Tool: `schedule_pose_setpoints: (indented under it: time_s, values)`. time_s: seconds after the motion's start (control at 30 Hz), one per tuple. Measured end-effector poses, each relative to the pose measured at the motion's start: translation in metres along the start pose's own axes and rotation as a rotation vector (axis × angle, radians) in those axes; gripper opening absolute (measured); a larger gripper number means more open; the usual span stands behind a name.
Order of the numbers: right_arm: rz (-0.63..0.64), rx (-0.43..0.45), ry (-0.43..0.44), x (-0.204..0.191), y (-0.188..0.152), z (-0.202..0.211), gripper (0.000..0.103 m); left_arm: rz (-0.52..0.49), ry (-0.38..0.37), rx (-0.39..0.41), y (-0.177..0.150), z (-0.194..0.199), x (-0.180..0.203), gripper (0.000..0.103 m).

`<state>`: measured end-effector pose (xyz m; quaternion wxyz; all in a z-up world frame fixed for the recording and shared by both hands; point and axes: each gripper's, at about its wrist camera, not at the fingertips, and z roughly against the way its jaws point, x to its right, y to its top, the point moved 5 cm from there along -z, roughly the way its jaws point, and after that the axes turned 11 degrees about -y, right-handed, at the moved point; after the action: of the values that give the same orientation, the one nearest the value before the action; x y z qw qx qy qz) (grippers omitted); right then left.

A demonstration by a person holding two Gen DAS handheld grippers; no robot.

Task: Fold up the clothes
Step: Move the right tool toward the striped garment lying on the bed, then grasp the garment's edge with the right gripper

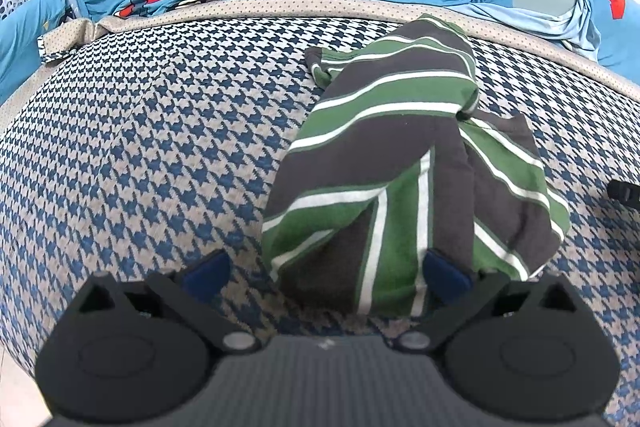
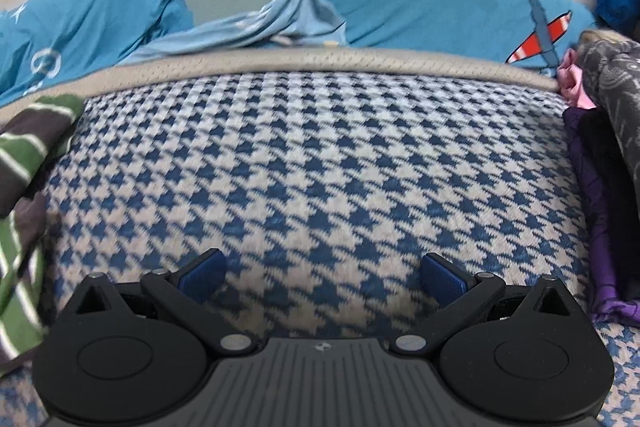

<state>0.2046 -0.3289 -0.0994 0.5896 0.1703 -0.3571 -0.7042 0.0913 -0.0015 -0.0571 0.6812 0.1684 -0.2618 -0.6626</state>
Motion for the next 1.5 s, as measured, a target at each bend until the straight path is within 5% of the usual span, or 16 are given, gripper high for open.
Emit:
schedule_pose_setpoints:
  time_s: [0.53,1.5]
  values:
    - [0.033,0.018,0.074,-0.015,-0.001,0.069,0.103,-0.027,0.035,0.02,0.0,0.004,0.003,0.103]
    - [0.232,-0.053,0.222,-0.095,-0.031,0.114,0.102,0.04,0.032,0.002,-0.009,0.016,-0.024,0.103]
